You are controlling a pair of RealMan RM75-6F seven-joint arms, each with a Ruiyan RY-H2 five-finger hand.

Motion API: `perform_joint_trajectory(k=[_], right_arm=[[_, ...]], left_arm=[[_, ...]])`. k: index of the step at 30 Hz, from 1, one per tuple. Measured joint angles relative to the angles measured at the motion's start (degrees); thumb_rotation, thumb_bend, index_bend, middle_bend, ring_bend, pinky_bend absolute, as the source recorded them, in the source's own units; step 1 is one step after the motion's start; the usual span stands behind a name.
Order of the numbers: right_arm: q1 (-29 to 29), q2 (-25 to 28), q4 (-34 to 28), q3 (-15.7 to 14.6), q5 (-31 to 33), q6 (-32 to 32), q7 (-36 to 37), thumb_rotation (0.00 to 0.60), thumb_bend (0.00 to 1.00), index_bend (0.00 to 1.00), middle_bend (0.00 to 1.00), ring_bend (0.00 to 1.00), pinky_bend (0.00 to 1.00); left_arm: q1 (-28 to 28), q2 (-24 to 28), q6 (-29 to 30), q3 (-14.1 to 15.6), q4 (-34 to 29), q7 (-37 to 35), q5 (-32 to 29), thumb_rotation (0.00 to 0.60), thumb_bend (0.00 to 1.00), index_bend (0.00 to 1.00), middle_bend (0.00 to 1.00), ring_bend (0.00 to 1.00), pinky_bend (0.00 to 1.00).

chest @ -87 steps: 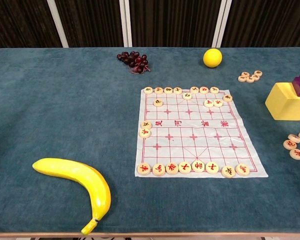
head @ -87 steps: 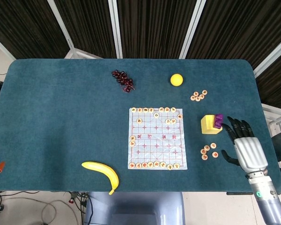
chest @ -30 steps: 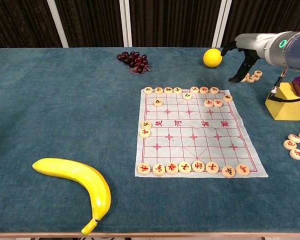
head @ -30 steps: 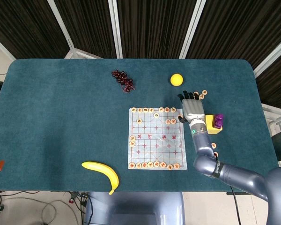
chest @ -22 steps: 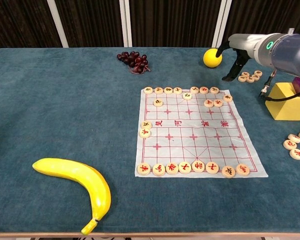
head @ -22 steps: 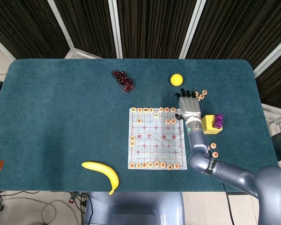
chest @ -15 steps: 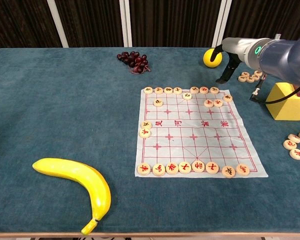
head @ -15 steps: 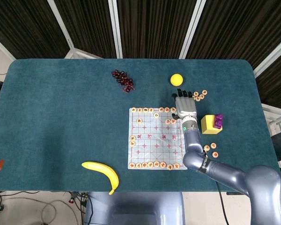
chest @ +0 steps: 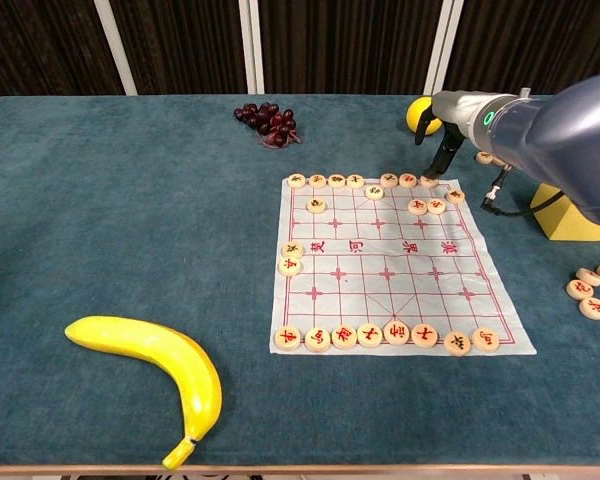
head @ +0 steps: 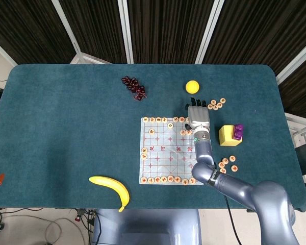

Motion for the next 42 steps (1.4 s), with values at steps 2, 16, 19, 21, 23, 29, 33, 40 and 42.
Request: perform_joint_trajectory(k=[2,16,19,21,23,29,33,40,42], right_arm=[[0.21,-0.87,1.26,0.16,0.0,-0.43,-0.12,0.6,0.37,0.29,0.0,0.0,0.04],[1.99,-6.64,10.41,2.35,-1.45,-4.08,-0.12,0.6,0.37,0.34,0.0,0.0,0.04],[2.29,-7.43,11.59,2.73,-1.66,-4.48,-0.4,0.6,0.37,0.35,0.0,0.0,0.04],[2.52,-8.03,12.56,3.17,-1.58,-4.81,-0.61,0.6,0.37,0.36,0.0,0.0,0.04],[2.69,-8.35,13.17,3.46,-1.53,-5.04,-0.69,0.6,0.37,0.36,0.0,0.0,0.04],[3.04,-9.37,15.54,4.16,-1.61,-6.0,-0.98,0.6,0.37,0.38,0.0,0.0,0.04],[3.0,-10.15,17.45,4.6,-1.75,-7.07,-1.28,0.6,0.37,0.38,0.0,0.0,0.04],[3.07,-11.45,20.21,5.53,-2.71,-8.71,-1.2,0.6,0.37,0.39,0.0,0.0,0.04],[3.08,-11.79,20.84,5.74,-3.02,-9.07,-1.24,0.6,0.37,0.4,0.0,0.0,0.04]], left_arm=[[-0.05,-0.05,-0.06,0.01,0.01,0.07,-0.05,0.6,0.03,0.02,0.0,0.0,0.07],[-0.38,-0.23,-0.44,-0.25,0.21,0.39,-0.8,0.6,0.03,0.02,0.0,0.0,0.07],[-0.46,-0.26,-0.55,-0.22,0.18,0.48,-0.85,0.6,0.03,0.02,0.0,0.0,0.07],[-0.45,-0.25,-0.52,-0.19,0.15,0.49,-0.83,0.6,0.03,0.02,0.0,0.0,0.07],[-0.43,-0.23,-0.46,-0.21,0.12,0.45,-0.83,0.6,0.03,0.02,0.0,0.0,0.07],[-0.44,-0.14,-0.43,-0.43,0.17,0.33,-1.21,0.6,0.03,0.02,0.0,0.0,0.07],[-0.55,-0.25,-0.52,-0.39,0.18,0.64,-1.25,0.6,0.03,0.02,0.0,0.0,0.07],[-0.63,-0.36,-0.4,-0.47,0.17,0.9,-1.4,0.6,0.03,0.02,0.0,0.0,0.07],[-0.66,-0.39,-0.43,-0.48,0.18,0.97,-1.46,0.6,0.03,0.02,0.0,0.0,0.07]])
